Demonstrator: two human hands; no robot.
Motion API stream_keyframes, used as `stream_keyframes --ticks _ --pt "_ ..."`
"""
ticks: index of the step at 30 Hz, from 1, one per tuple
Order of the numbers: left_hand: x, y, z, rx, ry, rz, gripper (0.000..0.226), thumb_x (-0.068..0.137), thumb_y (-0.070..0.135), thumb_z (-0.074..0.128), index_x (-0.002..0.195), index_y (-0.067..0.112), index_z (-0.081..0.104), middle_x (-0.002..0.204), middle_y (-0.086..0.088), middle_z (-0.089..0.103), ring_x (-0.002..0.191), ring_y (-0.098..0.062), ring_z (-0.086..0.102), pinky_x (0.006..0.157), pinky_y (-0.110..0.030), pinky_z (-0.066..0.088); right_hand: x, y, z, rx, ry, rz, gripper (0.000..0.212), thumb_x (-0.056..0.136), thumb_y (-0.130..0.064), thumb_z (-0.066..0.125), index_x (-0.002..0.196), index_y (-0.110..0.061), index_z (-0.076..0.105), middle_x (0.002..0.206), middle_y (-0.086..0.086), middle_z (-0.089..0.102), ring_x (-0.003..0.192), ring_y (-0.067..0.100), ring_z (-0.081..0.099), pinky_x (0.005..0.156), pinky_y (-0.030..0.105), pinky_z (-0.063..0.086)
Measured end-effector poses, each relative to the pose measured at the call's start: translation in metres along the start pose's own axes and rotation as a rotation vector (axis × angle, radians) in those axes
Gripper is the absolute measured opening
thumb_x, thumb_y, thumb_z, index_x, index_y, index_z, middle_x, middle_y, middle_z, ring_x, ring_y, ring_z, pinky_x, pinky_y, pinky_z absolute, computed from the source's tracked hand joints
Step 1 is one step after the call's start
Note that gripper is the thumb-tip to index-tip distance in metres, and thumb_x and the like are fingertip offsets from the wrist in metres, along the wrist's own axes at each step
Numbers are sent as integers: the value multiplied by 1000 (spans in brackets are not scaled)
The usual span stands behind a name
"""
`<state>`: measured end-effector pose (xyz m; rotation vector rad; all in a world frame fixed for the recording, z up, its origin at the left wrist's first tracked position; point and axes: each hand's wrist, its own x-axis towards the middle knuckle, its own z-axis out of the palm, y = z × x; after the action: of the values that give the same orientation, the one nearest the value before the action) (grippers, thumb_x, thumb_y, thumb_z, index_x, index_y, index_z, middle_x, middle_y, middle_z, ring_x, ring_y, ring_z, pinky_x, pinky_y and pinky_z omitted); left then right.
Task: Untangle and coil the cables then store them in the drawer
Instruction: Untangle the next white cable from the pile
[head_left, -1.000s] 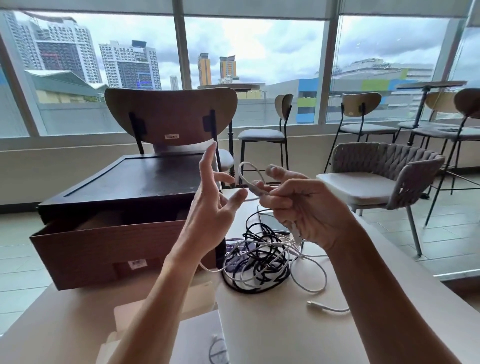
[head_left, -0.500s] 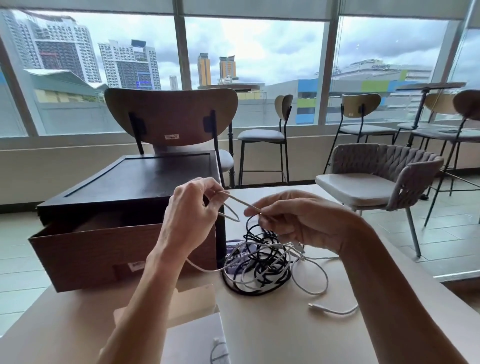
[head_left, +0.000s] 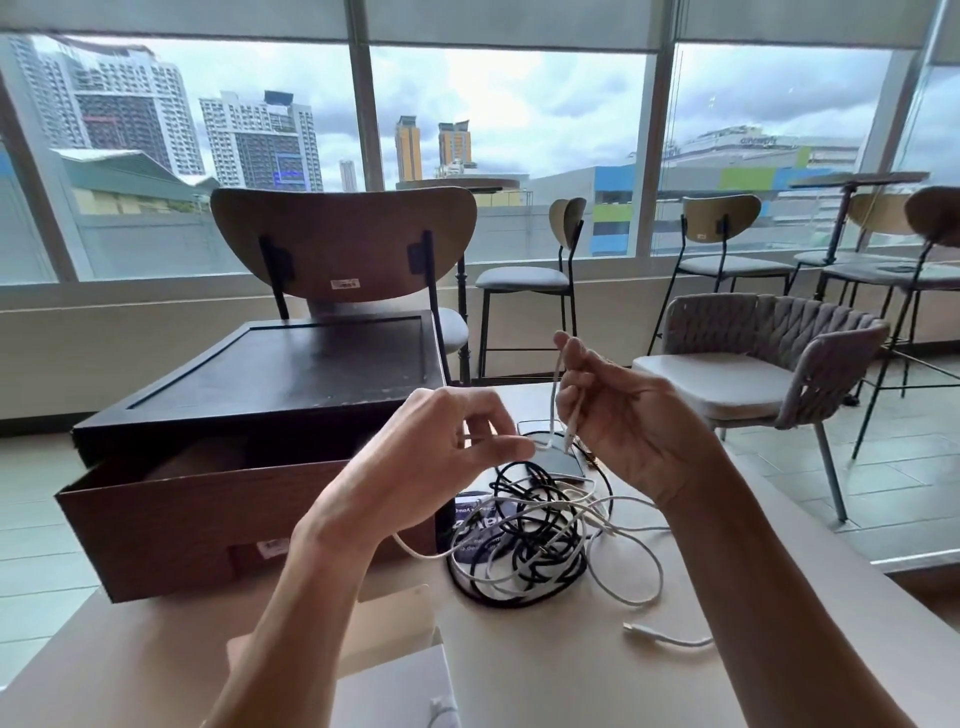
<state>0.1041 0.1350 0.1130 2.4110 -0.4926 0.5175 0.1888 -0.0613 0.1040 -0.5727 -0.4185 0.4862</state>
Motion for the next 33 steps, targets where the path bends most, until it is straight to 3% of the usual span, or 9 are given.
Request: stream_keyframes --ticks 2,5,10,15,21,25,27,29,33 --pt "-3 6 -7 58 -77 58 9 88 39 72 86 30 72 75 23 64 63 -2 53 59 -12 38 0 0 2 -12 74 -37 26 85 -4 52 109 2 62 87 7 72 63 9 60 65 22 56" --pt "-6 15 -12 26 -115 110 4 92 30 70 90 29 73 88 17 66 75 -13 59 64 -20 46 -3 5 6 -91 87 -34 20 82 -3 54 100 0 63 86 11 72 67 15 66 68 25 59" --pt "-4 24 -20 -135 215 162 11 94 21 66 88 28 71 87 14 63 72 -15 57 67 -29 48 -9 18 11 -463 -163 182 17 92 -1 49 103 -1 62 77 9 60 64 16 59 73 31 57" --pt "-3 22 -20 -159 385 155 10 95 23 65 87 27 71 89 8 67 75 -26 60 72 -37 47 -9 26 20 -381 -237 261 22 89 -3 48 107 2 60 73 8 59 68 19 64 85 39 58" --pt "-1 25 -17 -206 545 122 10 94 20 66 85 23 70 86 9 67 83 -6 63 74 -12 46 -17 18 27 -370 -355 229 22 93 -7 44 103 2 62 74 10 64 58 13 63 70 29 57" --pt "0 29 -16 -215 712 102 10 93 23 69 83 23 68 80 9 64 70 -12 59 62 -16 46 -25 16 31 -419 -472 185 31 100 -11 35 103 0 64 65 3 55 54 7 55 68 25 55" --pt "2 26 -16 -266 672 51 12 93 27 69 81 24 67 68 7 63 55 -9 51 53 -16 40 -25 16 30 -374 -510 176 31 101 -11 35 105 0 63 64 0 53 50 4 46 64 23 51" --pt "3 18 -14 -326 561 -31 15 94 29 67 80 23 67 60 -3 59 52 -14 44 50 -22 35 -24 16 28 -321 -527 165 28 102 -11 37 109 0 61 67 -1 54 50 5 35 58 20 44" --pt "3 2 -7 -309 300 -82 16 99 29 60 85 26 67 73 3 67 56 -19 47 52 -40 41 -21 18 26 -218 -520 133 27 104 -8 36 121 5 51 77 2 58 53 5 32 55 18 36"
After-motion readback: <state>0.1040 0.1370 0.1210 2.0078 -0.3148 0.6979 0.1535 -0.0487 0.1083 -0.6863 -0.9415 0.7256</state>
